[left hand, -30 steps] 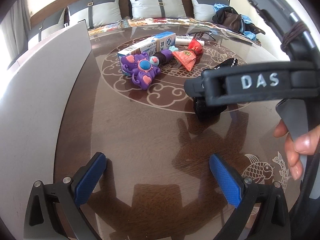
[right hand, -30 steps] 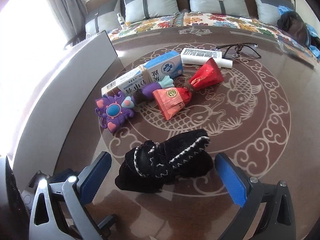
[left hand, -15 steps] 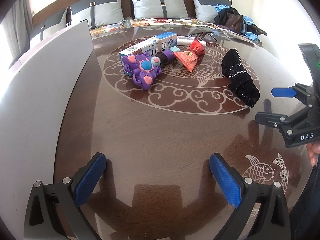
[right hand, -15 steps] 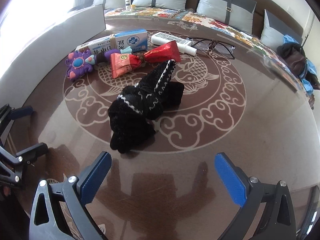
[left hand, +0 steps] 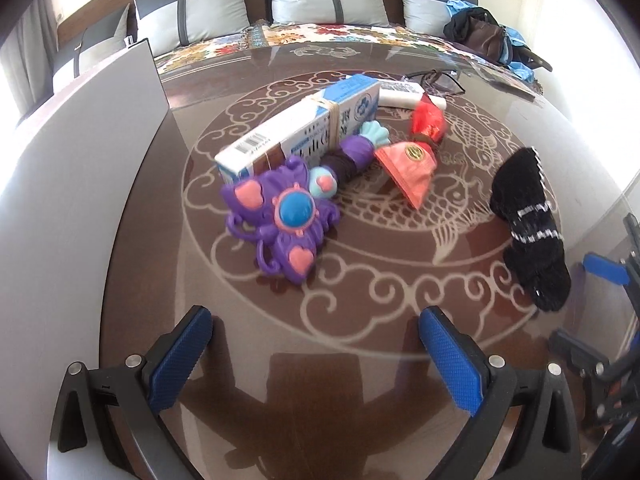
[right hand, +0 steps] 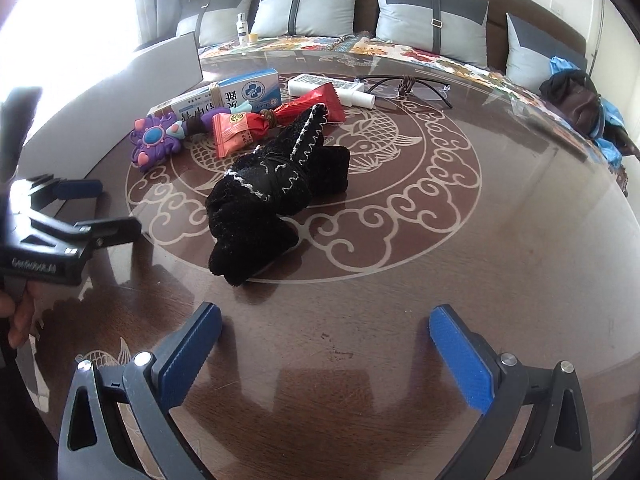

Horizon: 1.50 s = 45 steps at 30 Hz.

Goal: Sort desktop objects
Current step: 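Move the left tool to the purple toy while the right tool approaches the black knit item, then grasp and lift the purple toy with the left tool while the right tool grasps the black knit item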

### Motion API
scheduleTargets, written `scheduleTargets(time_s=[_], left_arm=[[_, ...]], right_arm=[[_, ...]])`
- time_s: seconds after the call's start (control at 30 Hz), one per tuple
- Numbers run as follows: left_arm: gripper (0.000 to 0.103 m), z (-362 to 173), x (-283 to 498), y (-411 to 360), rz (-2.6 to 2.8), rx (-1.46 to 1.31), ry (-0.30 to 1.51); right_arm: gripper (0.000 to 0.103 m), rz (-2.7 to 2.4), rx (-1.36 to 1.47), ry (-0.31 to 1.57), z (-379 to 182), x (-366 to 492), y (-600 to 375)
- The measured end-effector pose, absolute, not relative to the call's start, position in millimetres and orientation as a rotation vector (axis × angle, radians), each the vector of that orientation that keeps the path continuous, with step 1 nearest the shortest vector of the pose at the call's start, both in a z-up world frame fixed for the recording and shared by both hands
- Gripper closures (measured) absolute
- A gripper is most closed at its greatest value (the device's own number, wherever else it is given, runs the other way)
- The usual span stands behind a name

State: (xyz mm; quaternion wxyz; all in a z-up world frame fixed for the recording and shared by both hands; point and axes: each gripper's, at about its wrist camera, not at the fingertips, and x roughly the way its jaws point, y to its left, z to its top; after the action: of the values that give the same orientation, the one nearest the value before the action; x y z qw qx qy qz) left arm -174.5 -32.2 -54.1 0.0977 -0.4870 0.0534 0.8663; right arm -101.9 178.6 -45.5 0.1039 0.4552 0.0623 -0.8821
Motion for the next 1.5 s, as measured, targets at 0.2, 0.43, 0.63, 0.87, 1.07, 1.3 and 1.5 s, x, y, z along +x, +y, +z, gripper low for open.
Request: scheduleTargets(time_s=[0.2, 0.43, 0.63, 0.87, 1.07, 1.3, 1.5], left_arm=[[0.010, -52.1, -218.9, -30.6, 2.601, -1.435, 0.110], [0.079, -42.4, -193.5, -33.3, 2.586, -1.390, -0.003], [0.078, -41.2, -119.7, -39.4, 2.469, -1.437, -0.113], [0.028, -32.6, -107.1, -52.9, 2.513, -1.417, -0.152], [0.028, -24.7, -155.2, -27.7, 2.478, -1.405, -0.157], [0.054, -43.4, -198.0, 23.8, 2.542, -1.443, 0.140], [0.082, -43.2, -179.0, 14.6, 2.556, -1.405, 0.145]], right_arm=[[0.000, -2.602, 1.342, 0.183, -45.8, -101.7, 178.6], [0.000, -2.601, 1.342, 0.181, -45.9, -101.9, 178.9], [0.000, -2.601, 1.342, 0.181, -45.9, -102.7, 179.0], [0.000, -2.601, 1.342, 0.181, -45.9, -102.9, 179.0], [0.000, -2.601, 1.342, 0.181, -45.9, -103.0, 178.9], [0.000, -2.601, 1.342, 0.181, -45.9, -103.1, 178.9], [0.000, -2.601, 1.342, 0.181, -45.9, -102.9, 178.9]])
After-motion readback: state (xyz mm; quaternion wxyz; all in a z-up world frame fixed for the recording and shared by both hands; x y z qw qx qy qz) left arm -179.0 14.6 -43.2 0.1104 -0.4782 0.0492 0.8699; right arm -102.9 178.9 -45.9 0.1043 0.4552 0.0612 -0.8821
